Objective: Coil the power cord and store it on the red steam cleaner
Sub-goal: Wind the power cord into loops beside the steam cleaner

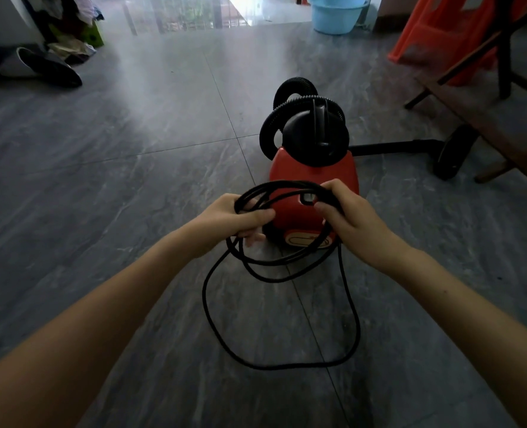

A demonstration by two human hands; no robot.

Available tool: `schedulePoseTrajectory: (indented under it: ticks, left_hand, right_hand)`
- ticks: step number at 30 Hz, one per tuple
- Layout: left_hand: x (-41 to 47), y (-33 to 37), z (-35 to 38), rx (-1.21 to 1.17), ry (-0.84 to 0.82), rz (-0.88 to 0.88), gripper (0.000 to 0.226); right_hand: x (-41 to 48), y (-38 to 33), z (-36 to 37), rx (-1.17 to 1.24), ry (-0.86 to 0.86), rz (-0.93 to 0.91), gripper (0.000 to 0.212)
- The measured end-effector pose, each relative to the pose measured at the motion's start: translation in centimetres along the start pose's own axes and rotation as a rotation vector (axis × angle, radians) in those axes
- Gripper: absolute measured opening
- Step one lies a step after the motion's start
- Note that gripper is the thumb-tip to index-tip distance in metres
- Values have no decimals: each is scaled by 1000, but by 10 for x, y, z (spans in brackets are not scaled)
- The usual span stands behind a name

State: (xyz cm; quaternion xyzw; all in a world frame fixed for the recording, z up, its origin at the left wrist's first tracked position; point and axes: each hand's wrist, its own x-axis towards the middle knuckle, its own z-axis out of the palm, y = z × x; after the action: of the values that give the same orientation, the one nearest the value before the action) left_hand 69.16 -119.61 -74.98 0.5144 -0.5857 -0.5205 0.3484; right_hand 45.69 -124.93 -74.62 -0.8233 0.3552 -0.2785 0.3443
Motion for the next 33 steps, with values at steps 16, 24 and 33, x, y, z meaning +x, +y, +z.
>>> schedulePoseTrajectory:
  ticks: [16, 24, 33]
  left_hand:
    - [16, 37, 15, 442, -164, -19, 28]
    - [15, 39, 10, 155, -225, -94, 23]
    - [7, 0, 16, 1, -3, -36, 31]
  right_hand:
    - [8, -9, -1, 73, -335, 40, 15]
    - [10, -16, 0, 377, -294, 199, 25]
    - [2, 0, 12, 716, 96, 314, 37]
